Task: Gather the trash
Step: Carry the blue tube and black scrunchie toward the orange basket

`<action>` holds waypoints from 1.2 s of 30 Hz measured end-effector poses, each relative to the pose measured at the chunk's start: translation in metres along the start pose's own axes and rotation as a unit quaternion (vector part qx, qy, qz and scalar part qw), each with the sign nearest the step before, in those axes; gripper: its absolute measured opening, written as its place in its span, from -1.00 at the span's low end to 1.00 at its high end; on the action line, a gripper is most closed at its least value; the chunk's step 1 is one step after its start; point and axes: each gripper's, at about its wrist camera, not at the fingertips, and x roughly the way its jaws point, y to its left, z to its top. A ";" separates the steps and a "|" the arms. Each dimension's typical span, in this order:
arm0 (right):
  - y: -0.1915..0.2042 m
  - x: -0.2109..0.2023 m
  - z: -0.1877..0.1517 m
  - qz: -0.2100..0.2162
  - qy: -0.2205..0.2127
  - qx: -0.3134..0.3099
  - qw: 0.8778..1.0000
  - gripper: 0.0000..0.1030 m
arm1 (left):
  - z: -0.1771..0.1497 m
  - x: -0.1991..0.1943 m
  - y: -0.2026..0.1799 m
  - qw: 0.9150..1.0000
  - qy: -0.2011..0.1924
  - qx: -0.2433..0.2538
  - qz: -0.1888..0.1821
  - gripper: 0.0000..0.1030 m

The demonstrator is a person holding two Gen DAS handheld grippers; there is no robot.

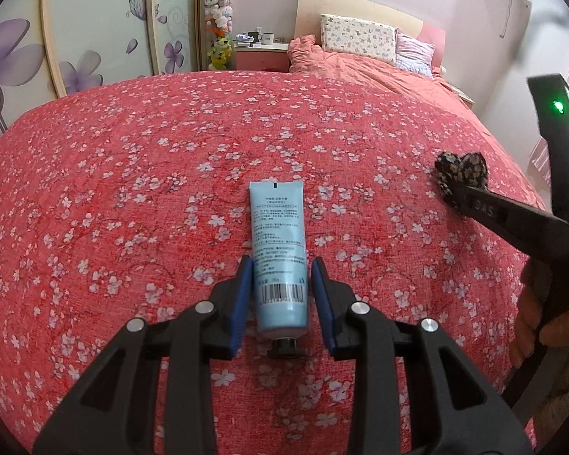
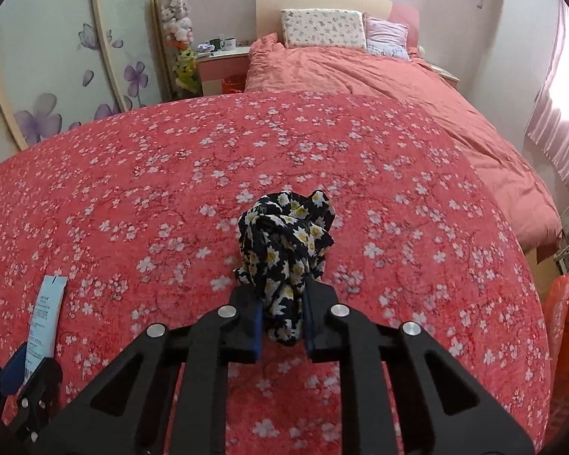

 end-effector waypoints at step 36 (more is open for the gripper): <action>-0.110 -0.098 -0.075 -0.007 -0.057 0.069 0.996 -0.71 | -0.011 -0.036 -0.043 0.999 -0.035 0.033 0.010 -0.45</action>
